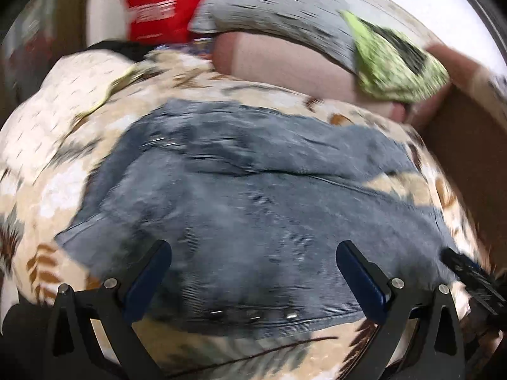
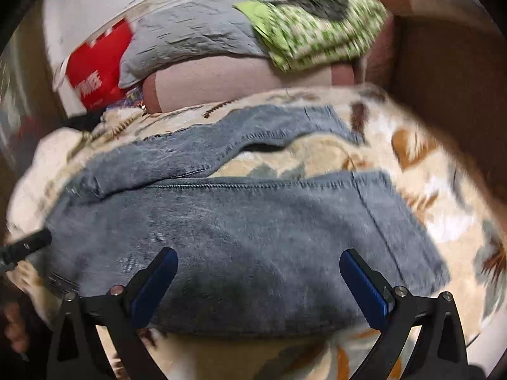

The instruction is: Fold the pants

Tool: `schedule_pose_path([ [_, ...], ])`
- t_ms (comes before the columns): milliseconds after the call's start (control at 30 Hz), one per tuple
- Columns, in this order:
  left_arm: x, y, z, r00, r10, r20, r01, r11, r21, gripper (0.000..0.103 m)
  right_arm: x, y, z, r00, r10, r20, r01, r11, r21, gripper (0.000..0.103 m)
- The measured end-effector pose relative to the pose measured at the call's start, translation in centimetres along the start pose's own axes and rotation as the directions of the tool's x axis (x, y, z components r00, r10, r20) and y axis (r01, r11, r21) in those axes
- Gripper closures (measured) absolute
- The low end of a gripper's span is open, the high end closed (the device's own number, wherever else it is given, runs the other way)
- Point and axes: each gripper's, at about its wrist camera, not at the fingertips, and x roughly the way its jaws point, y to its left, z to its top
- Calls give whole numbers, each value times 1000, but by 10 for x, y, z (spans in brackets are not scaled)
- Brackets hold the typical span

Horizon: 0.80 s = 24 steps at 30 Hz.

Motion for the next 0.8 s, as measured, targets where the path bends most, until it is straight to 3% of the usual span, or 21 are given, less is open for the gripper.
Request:
schedule_pose_path([
  [67, -3, 33, 0, 998, 56, -15, -57, 994, -96, 0, -11, -21, -1, 997, 70, -15, -68, 991, 117, 0],
  [200, 9, 80, -4, 986, 115, -123, -142, 961, -239, 0, -27, -81, -20, 980, 186, -70, -141, 900, 413, 0],
  [400, 30, 115, -19, 974, 66, -216, -155, 890, -428, 0, -29, -161, -27, 979, 171, -115, -56, 757, 651, 0],
  [500, 32, 117, -21, 976, 57, -210, -146, 886, -439, 1, -18, -184, -30, 972, 203, -116, -55, 679, 732, 1],
  [533, 31, 117, -20, 978, 54, -200, -140, 884, -447, 1, -14, -189, -31, 972, 211, -106, -62, 662, 747, 6],
  [600, 29, 119, -17, 983, 45, -180, -124, 880, -459, 10, -11, -193, -28, 973, 206, -104, -58, 654, 755, 18],
  [667, 32, 125, -12, 983, 31, -181, -116, 869, -481, 21, -9, -192, -25, 977, 183, -111, -45, 683, 729, 28],
  [800, 33, 134, -10, 985, 14, -175, -103, 855, -508, 26, -1, -194, -22, 979, 157, -133, -13, 689, 725, 29],
])
